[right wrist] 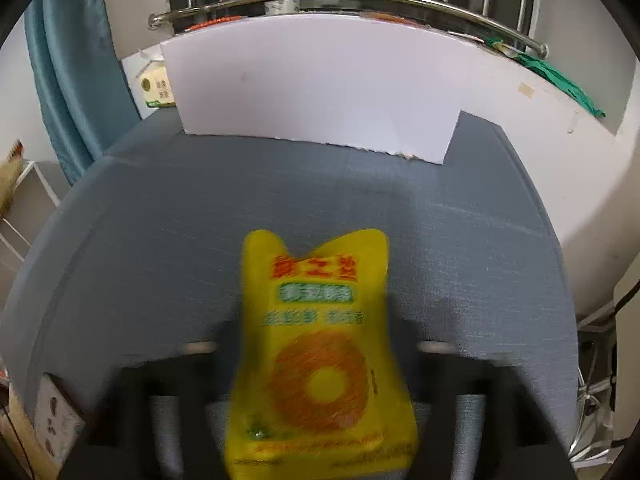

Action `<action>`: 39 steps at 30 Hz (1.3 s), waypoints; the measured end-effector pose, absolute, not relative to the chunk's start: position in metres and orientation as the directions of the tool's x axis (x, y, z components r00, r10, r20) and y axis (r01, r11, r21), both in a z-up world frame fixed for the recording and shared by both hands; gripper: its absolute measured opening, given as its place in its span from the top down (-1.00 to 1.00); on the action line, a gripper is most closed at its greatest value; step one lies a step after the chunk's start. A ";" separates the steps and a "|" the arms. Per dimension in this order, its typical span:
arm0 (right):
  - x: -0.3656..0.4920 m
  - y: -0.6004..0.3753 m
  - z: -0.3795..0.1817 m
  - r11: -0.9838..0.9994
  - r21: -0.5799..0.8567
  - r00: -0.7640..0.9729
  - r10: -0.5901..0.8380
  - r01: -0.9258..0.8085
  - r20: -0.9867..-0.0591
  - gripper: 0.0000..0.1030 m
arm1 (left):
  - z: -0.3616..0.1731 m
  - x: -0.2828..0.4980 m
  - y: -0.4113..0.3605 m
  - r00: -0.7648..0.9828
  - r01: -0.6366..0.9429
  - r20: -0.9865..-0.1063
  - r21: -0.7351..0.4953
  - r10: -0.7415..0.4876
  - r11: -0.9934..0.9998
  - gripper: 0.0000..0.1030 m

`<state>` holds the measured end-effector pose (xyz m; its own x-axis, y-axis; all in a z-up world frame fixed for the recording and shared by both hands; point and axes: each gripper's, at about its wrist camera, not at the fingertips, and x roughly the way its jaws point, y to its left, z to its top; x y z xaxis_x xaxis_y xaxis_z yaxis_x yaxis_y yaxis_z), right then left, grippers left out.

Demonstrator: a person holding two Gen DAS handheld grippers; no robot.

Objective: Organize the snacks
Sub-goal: 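Lower the yellow chip bag and bread slice into the white box and open both tools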

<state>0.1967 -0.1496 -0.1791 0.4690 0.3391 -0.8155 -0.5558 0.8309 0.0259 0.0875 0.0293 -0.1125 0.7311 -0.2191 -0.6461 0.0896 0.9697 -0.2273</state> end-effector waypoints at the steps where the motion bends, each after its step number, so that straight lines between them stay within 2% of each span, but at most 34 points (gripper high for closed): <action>1: 0.194 -0.152 -0.176 0.829 0.035 0.471 0.352 -0.558 -0.809 0.26 | -0.116 0.090 0.028 0.734 0.087 -0.642 -0.234 -0.221 0.968 -0.28; 4: 0.191 -0.158 -0.171 0.830 0.071 0.470 0.382 -0.553 -0.796 0.32 | -0.113 0.091 0.032 0.747 0.093 -0.622 -0.254 -0.236 0.963 -0.28; 6: 0.190 -0.169 -0.157 0.829 0.149 0.466 0.441 -0.539 -0.767 0.32 | -0.106 0.095 0.035 0.757 0.098 -0.608 -0.256 -0.239 0.962 -0.28; 11: 0.200 -0.186 -0.098 0.802 0.244 0.512 0.549 -0.545 -0.660 0.32 | -0.066 0.134 0.041 0.803 0.133 -0.541 -0.248 -0.252 0.959 -0.28; 13: 0.220 -0.186 -0.059 0.788 0.270 0.537 0.586 -0.553 -0.607 0.32 | -0.047 0.162 0.043 0.810 0.152 -0.527 -0.235 -0.258 0.960 -0.28; 16: 0.250 -0.172 -0.028 0.778 0.260 0.555 0.601 -0.572 -0.576 0.32 | -0.027 0.213 0.047 0.810 0.150 -0.536 -0.203 -0.238 0.968 -0.28; 20: 0.295 -0.156 -0.011 0.764 0.322 0.526 0.627 -0.559 -0.575 0.32 | -0.015 0.276 0.054 0.802 0.129 -0.563 -0.163 -0.200 0.978 -0.28; 24: 0.344 -0.131 0.002 0.790 0.286 0.544 0.589 -0.542 -0.597 0.32 | -0.018 0.320 0.057 0.778 0.111 -0.609 -0.113 -0.157 0.987 -0.28; 25: 0.354 -0.126 0.002 0.795 0.275 0.544 0.579 -0.540 -0.606 0.32 | -0.021 0.330 0.058 0.773 0.112 -0.614 -0.115 -0.159 0.987 -0.30; 26: 0.363 -0.122 0.000 0.800 0.276 0.544 0.573 -0.533 -0.612 0.31 | -0.023 0.335 0.060 0.771 0.110 -0.617 -0.114 -0.157 0.987 -0.42; 27: 0.374 -0.117 -0.002 0.803 0.292 0.534 0.572 -0.519 -0.623 0.18 | -0.025 0.342 0.063 0.774 0.094 -0.618 -0.107 -0.140 0.990 -0.57; 28: 0.380 -0.116 -0.005 0.802 0.313 0.518 0.576 -0.509 -0.632 -0.28 | -0.027 0.344 0.063 0.776 0.082 -0.618 -0.101 -0.127 0.992 -0.94; 29: 0.389 -0.114 -0.008 0.803 0.329 0.503 0.575 -0.496 -0.645 -0.56 | -0.029 0.346 0.067 0.781 0.071 -0.614 -0.095 -0.114 0.993 -1.00; 30: 0.396 -0.115 -0.011 0.811 0.348 0.512 0.571 -0.469 -0.641 -0.97 | -0.030 0.343 0.070 0.790 0.057 -0.605 -0.091 -0.101 0.994 -1.00; 34: 0.394 -0.123 -0.011 0.826 0.353 0.555 0.558 -0.439 -0.616 -1.00 | -0.033 0.334 0.076 0.788 0.021 -0.612 -0.086 -0.069 0.996 -1.00; 39: 0.380 -0.124 -0.009 0.847 0.276 0.596 0.520 -0.455 -0.612 -1.00 | -0.025 0.305 0.067 0.842 0.006 -0.539 -0.047 -0.031 0.999 -1.00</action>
